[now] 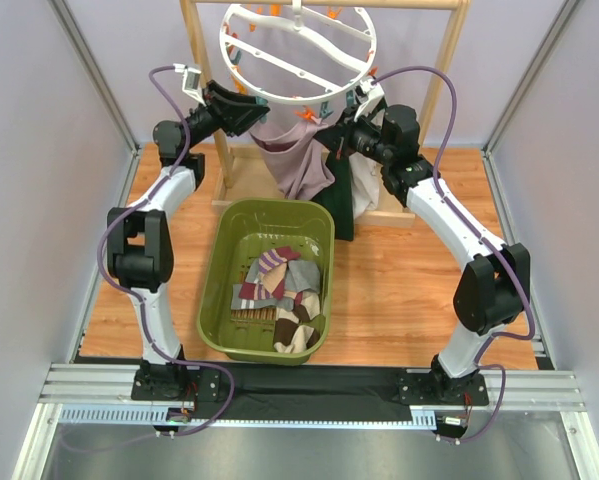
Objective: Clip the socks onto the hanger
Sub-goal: Open the clamp at the hanger.
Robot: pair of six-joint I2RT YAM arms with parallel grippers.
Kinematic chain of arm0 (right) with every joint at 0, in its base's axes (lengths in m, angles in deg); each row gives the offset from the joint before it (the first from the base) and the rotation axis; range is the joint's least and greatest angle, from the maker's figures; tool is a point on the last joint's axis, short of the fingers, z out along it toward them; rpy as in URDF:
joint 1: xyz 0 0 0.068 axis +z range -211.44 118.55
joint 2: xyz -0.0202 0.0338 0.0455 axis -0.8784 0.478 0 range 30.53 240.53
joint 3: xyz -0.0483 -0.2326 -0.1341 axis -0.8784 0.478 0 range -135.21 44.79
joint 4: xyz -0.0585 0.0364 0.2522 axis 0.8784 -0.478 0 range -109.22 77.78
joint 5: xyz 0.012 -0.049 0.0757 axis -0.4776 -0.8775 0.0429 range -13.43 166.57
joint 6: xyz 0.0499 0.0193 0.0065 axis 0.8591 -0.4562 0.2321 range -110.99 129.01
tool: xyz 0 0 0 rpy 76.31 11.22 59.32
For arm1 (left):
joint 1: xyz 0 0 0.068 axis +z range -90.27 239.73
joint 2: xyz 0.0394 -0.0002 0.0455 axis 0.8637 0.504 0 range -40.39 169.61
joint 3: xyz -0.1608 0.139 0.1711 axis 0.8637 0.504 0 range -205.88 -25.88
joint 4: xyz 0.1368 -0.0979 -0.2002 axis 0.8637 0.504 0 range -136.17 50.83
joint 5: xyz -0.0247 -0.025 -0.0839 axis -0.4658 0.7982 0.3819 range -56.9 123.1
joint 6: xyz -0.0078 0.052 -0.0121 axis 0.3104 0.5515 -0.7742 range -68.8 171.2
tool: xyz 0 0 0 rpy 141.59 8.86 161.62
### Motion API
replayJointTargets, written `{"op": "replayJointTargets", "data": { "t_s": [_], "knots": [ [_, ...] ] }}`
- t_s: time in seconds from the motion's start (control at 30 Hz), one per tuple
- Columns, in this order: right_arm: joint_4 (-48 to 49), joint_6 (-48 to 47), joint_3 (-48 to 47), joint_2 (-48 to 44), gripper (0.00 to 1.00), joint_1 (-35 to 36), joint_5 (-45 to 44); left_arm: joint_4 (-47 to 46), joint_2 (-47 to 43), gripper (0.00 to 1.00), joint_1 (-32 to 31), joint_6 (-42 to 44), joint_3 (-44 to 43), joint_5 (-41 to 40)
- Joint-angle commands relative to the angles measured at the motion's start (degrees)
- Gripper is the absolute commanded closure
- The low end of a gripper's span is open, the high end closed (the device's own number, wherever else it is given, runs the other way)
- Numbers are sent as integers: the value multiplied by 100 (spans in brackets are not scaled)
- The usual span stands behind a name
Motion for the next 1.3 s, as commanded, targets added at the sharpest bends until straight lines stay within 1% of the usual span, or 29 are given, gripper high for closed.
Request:
{"op": "replayJointTargets", "data": {
  "t_s": [0.0,0.27,0.4,0.53,0.63,0.67,0.7,0.73,0.8,0.97,1.0,1.07,1.1,1.13,1.17,1.2,1.23,1.27],
  "knots": [
    [125,18,-260,27,100,-29,75,-998,134,51,-15,-714,-434,514],
    [160,44,-251,19,100,-20,110,-1183,424,47,2,-1083,-777,769],
    [177,44,-260,27,100,-12,110,-1315,626,45,11,-1400,-1040,936],
    [177,53,-269,36,100,-12,119,-1139,706,41,20,-1260,-1067,928],
    [177,44,-260,27,100,-12,119,-1060,741,41,20,-1233,-1085,910],
    [186,35,-260,27,100,-12,119,-1190,741,41,20,-1250,-1068,876],
    [177,44,-269,36,100,-12,119,-1192,732,42,20,-1303,-1076,840],
    [177,35,-269,27,100,-12,119,-1174,741,48,11,-1312,-1111,849],
    [177,44,-277,36,100,-12,128,-1200,741,50,20,-1321,-1103,858],
    [160,35,-286,45,100,15,128,-1306,759,70,20,-1417,-1103,796],
    [160,35,-286,45,100,15,119,-1315,741,78,20,-1426,-1076,770],
    [142,35,-277,54,100,23,111,-1280,680,88,20,-1339,-971,639],
    [125,44,-277,54,100,23,102,-1184,610,95,11,-1225,-727,560],
    [107,79,-286,62,100,24,76,-1061,400,100,2,-859,-551,472],
    [90,105,-286,54,99,15,-29,-686,250,100,-50,-577,-340,288],
    [72,132,-286,45,99,23,-82,-369,66,100,-85,-226,132,182],
    [2,175,-304,45,99,23,-153,470,-423,100,-138,857,433,33],
    [-51,202,-330,45,99,24,-292,1018,-706,100,-304,1433,714,-456]
  ]
}}
